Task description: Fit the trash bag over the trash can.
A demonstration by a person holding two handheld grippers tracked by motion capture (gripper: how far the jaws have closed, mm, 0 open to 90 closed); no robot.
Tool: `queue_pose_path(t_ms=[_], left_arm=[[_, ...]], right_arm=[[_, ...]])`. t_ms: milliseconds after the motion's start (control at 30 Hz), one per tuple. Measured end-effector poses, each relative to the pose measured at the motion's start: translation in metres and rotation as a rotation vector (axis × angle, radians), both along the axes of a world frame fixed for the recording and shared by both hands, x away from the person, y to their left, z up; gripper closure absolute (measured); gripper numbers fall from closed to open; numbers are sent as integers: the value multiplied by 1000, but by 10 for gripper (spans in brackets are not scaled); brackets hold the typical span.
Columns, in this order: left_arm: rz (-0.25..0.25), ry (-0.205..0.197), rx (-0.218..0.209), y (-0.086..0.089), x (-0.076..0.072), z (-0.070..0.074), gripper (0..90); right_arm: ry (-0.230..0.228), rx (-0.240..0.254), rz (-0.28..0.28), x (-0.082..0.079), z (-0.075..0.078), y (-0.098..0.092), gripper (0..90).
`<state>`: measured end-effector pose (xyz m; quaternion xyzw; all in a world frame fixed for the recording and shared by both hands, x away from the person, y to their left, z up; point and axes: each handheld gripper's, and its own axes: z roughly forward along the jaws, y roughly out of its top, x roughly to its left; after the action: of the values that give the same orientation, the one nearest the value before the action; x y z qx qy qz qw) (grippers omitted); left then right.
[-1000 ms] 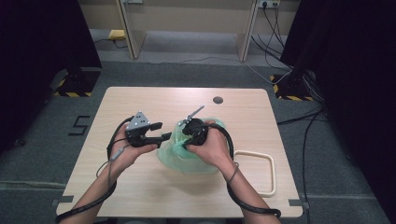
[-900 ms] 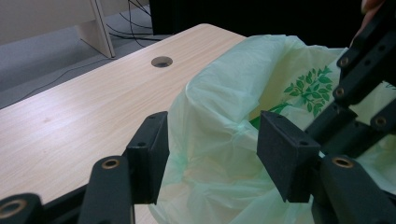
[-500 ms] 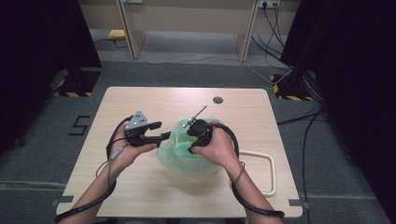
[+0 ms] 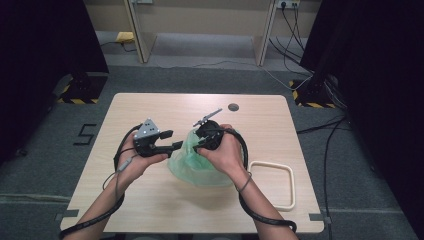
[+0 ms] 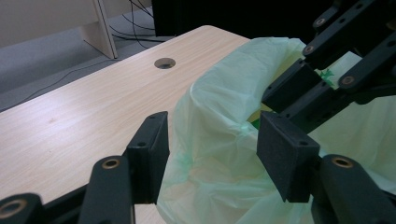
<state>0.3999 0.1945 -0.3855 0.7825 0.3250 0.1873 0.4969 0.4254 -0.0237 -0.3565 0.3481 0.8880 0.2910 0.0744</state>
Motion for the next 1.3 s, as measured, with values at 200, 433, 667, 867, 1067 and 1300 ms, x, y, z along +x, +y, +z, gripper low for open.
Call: queue_pose_path(t_ms=[200, 433, 667, 867, 1067, 1300], left_arm=[[2, 1, -2, 0, 0, -1, 431], [2, 4, -1, 1, 1, -1, 431], [12, 7, 0, 4, 1, -3, 431], [7, 4, 1, 2, 1, -2, 431], [9, 2, -1, 3, 1, -1, 431], [11, -3, -6, 3, 0, 0, 431]], right_arm=[[-6, 2, -48, 6, -4, 4, 665], [31, -40, -37, 8, -13, 6, 655], [144, -151, 60, -10, -18, -1, 650], [224, -177, 90, -13, -22, -5, 651], [216, -155, 59, -11, -20, -8, 625], [102, -60, -22, 3, 4, -15, 622]])
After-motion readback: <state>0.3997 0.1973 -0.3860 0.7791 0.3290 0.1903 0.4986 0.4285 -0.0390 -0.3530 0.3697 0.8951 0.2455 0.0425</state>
